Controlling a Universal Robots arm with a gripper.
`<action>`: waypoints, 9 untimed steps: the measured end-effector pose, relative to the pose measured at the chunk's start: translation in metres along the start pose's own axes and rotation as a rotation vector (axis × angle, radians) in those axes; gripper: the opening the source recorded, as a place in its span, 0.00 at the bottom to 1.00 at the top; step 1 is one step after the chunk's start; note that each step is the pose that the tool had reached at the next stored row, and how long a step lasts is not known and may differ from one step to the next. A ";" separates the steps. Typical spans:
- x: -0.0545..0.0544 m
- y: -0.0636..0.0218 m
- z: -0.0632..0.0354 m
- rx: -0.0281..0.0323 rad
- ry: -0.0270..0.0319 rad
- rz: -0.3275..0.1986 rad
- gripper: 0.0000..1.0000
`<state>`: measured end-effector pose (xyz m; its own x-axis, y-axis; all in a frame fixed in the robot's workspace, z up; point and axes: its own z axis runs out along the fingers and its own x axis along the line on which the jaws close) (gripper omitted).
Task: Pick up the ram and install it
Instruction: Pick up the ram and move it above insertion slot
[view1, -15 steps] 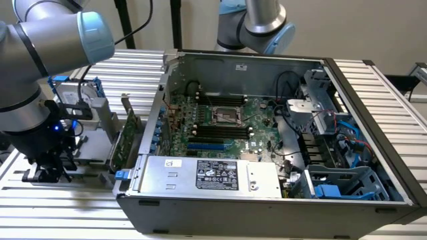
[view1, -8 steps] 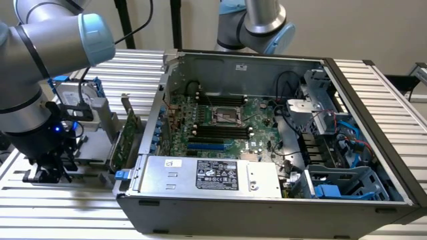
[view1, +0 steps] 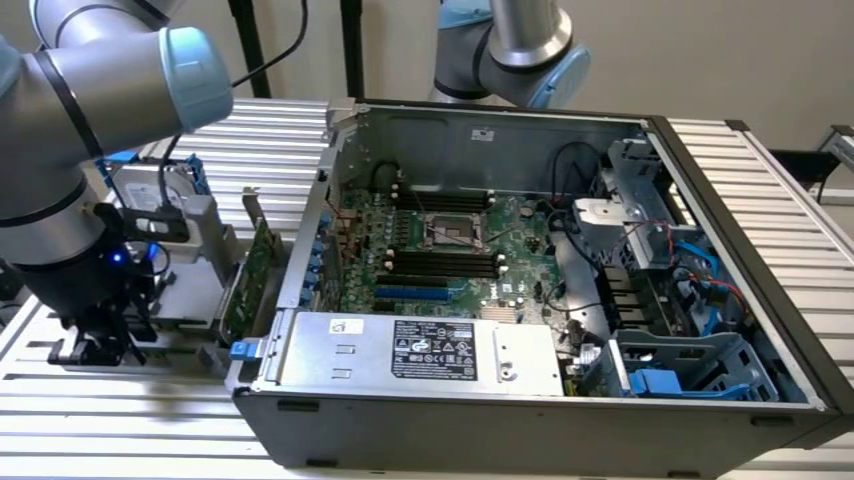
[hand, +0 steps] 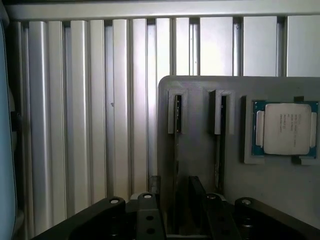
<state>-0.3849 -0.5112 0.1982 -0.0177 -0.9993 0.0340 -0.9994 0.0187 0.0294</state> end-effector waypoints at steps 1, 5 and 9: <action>0.000 -0.0005 0.0002 0.0001 -0.0001 0.000 0.36; 0.000 -0.0013 0.0008 -0.0003 0.0003 0.000 0.36; 0.000 -0.0014 0.0014 -0.0003 0.0003 0.000 0.28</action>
<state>-0.3835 -0.5113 0.1968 -0.0177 -0.9993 0.0342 -0.9994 0.0187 0.0297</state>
